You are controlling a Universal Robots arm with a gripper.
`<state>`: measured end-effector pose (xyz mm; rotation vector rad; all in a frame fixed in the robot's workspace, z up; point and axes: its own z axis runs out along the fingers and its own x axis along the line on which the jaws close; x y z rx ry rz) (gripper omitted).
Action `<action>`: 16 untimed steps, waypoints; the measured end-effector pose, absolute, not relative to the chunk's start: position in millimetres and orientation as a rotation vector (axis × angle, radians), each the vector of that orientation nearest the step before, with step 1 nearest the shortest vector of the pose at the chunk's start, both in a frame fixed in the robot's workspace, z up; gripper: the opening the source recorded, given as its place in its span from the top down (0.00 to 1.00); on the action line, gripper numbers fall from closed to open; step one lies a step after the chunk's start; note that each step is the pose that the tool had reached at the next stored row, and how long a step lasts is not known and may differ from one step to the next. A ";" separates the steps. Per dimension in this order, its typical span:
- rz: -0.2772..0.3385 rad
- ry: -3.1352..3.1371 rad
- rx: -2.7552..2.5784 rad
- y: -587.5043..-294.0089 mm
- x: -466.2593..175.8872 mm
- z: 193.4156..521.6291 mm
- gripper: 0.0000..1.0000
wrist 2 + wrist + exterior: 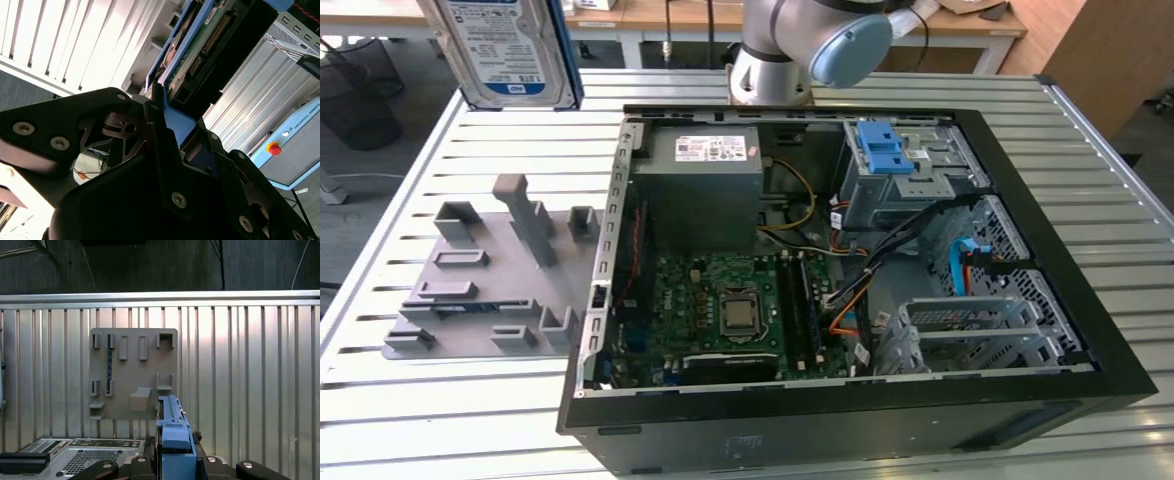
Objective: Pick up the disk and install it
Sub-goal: 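Pick up the disk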
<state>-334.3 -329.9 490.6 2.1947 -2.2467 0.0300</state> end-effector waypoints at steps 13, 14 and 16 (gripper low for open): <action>0.030 -2.247 2.195 -329.9 -307.8 490.6 0.64; 0.030 -2.247 2.195 -329.9 -305.9 490.7 0.64; 0.030 -2.247 2.195 -329.9 -302.2 490.7 0.64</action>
